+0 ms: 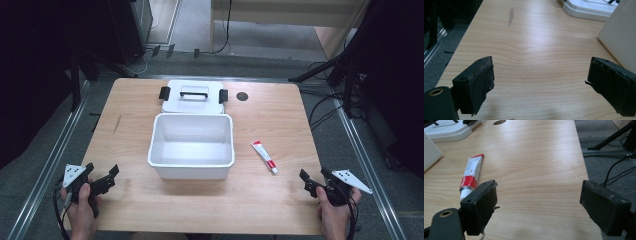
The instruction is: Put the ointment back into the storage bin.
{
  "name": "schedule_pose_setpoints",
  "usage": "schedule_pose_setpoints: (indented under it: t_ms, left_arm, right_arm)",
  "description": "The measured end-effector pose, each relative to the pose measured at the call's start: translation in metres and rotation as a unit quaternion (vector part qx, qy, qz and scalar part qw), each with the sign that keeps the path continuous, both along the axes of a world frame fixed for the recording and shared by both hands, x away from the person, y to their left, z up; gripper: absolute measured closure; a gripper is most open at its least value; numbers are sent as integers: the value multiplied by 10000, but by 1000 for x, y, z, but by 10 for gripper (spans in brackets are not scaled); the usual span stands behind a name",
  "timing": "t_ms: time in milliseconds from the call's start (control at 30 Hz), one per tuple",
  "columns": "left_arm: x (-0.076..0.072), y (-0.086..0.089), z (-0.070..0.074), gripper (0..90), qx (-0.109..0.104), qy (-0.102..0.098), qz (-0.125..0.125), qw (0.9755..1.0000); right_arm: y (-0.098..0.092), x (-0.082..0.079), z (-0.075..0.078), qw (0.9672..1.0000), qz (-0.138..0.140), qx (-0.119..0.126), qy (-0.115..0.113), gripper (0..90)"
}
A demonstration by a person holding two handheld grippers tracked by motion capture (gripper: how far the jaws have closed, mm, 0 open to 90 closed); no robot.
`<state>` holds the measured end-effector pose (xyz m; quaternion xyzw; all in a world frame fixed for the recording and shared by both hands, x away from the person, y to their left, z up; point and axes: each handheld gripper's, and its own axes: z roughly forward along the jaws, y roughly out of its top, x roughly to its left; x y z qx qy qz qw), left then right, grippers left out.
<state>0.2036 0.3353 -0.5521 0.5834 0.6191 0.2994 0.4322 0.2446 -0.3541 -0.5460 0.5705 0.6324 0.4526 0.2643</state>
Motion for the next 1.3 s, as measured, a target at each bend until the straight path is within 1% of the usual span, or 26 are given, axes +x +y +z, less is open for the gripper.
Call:
schedule_pose_setpoints:
  t_ms: [67,167,300,333,400,467,500,533,567,600,667,700,767,867,900,933,967,1033,1067,1100,1133,1167,1200,1233,1267,1300]
  left_arm:
    - [0,0,0,76,-27,1,12,10000]
    - [0,0,0,76,-31,10,17,10000]
    - [0,0,0,76,-11,18,14,10000]
    - [0,0,0,76,-10,17,15,10000]
    - [0,0,0,77,-20,15,20,10000]
    - [0,0,0,77,-30,11,25,10000]
    - [0,0,0,77,-42,-1,31,10000]
    - [0,1,0,77,-47,-9,27,10000]
    - [0,1,0,77,-63,-12,17,10000]
    - [-1,1,0,77,-73,-17,14,10000]
    - [-1,1,0,77,-77,-22,10,10000]
    - [-1,1,0,77,-64,-7,-3,10000]
    - [-1,1,0,77,-63,-12,13,10000]
    - [-1,1,0,77,-61,-8,5,10000]
    - [-1,1,0,77,-50,2,-1,10000]
    - [0,1,0,77,-34,19,-6,10000]
    - [0,0,0,77,-20,22,-11,10000]
    - [0,0,0,77,-2,17,-29,10000]
    - [0,0,0,77,12,20,-42,10000]
    - [0,0,0,77,16,18,-54,10000]
    - [0,0,0,77,16,18,-54,10000]
    - [0,-1,0,77,14,12,-54,10000]
    - [0,0,0,77,12,13,-55,10000]
    - [0,0,0,77,7,11,-55,10000]
    - [0,0,0,77,6,14,-58,10000]
    - [0,0,0,77,3,13,-57,10000]
  right_arm:
    - [1,1,0,10000,18,-53,24,147]
    - [3,3,0,9997,56,-188,167,152]
    - [9,6,1,9979,104,-550,338,159]
    - [11,7,1,9975,109,-589,385,161]
    - [13,8,3,9969,166,-572,518,161]
    - [16,10,5,9953,279,-647,660,161]
    - [17,11,6,9938,307,-745,764,161]
    - [20,12,8,9917,313,-900,865,166]
    - [22,14,10,9886,266,-1099,997,174]
    - [24,17,12,9839,148,-1305,1215,177]
    - [26,21,15,9799,205,-1363,1442,178]
    - [27,24,18,9767,257,-1430,1580,178]
    - [32,28,23,9677,421,-1689,1826,178]
    - [39,36,33,9515,706,-2024,2208,175]
    - [42,39,36,9474,801,-2081,2297,175]
    - [45,42,39,9421,874,-2143,2426,173]
    - [47,45,42,9360,978,-2211,2559,168]
    - [53,52,47,9225,1155,-2376,2815,166]
    - [57,56,49,9153,1223,-2457,2948,166]
    - [61,60,50,9067,1360,-2537,3083,162]
    - [64,62,52,9021,1408,-2586,3155,161]
    - [68,66,53,8934,1496,-2672,3287,161]
    - [72,69,53,8872,1552,-2712,3395,158]
    - [74,71,54,8826,1603,-2760,3452,158]
    - [78,74,55,8772,1649,-2791,3542,158]
    - [81,77,55,8693,1695,-2820,3688,157]
